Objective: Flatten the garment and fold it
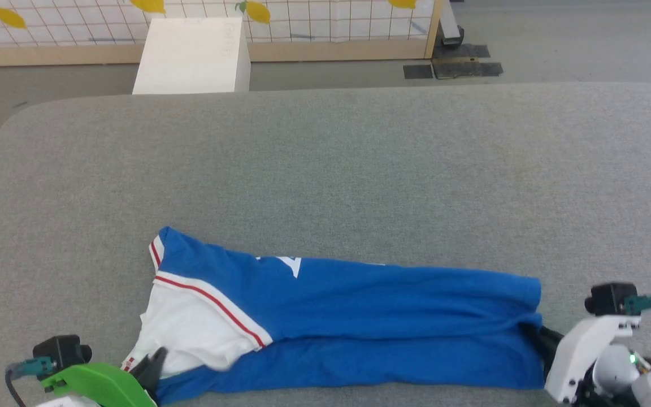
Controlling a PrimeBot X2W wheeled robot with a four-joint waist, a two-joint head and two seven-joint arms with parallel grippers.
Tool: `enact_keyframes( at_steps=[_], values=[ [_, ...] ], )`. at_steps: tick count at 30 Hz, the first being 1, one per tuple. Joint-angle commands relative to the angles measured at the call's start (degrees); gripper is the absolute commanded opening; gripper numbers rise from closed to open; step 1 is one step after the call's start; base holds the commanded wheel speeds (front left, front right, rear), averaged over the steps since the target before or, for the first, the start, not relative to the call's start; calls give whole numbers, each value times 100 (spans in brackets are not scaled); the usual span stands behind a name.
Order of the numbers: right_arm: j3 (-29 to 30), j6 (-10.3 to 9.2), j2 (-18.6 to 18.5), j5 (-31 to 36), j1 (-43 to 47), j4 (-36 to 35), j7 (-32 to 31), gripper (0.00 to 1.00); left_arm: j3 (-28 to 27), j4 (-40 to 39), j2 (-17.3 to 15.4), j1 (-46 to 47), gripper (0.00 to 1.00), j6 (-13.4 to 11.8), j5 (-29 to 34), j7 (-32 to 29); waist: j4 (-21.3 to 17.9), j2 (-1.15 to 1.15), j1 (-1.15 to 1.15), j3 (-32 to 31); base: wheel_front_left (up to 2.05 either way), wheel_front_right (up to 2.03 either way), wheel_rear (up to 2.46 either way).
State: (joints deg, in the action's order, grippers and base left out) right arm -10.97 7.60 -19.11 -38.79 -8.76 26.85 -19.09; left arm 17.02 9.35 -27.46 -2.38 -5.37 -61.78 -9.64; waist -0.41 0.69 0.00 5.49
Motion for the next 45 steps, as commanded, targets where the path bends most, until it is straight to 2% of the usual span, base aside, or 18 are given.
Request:
enact_keyframes(
  at_steps=[1,7,12,17,21,26,29,35,45],
  values=[
    [36,-11,60,52,221,-29,66,100,-7,31,50,-102,100,-38,74,127,-2,-69,0,-58,0,0,0],
    [549,-11,342,50,811,-582,441,100,-154,23,286,-157,100,-99,342,969,-18,-69,0,-273,0,0,0],
    [1026,-11,385,253,1139,-1250,292,100,-155,-183,280,-154,100,-118,801,1627,-3,-69,0,-438,0,0,0],
    [1720,-11,407,391,1392,-1864,-527,100,-188,-412,231,-106,100,-175,1394,2254,112,-69,0,-559,0,0,0],
    [2127,-11,344,546,1502,-2312,-1425,100,-143,-556,142,-75,100,-138,1920,2401,201,-69,0,-597,0,0,0],
    [2316,-11,402,631,1498,-2601,-2381,100,-154,-782,136,-12,100,-97,2557,2456,365,-69,0,-596,0,0,0],
    [2293,-11,470,706,1377,-2581,-2736,100,-228,-994,221,91,100,5,2938,2461,474,-69,0,-506,0,0,0],
    [1949,-11,501,838,921,-2182,-3036,100,-224,-1217,398,238,100,170,3447,2462,626,-69,0,-256,0,0,0],
    [1162,-11,545,822,315,-1006,-3268,100,-232,-1275,660,404,100,333,3724,2463,753,-69,0,41,0,0,0]
  ],
)
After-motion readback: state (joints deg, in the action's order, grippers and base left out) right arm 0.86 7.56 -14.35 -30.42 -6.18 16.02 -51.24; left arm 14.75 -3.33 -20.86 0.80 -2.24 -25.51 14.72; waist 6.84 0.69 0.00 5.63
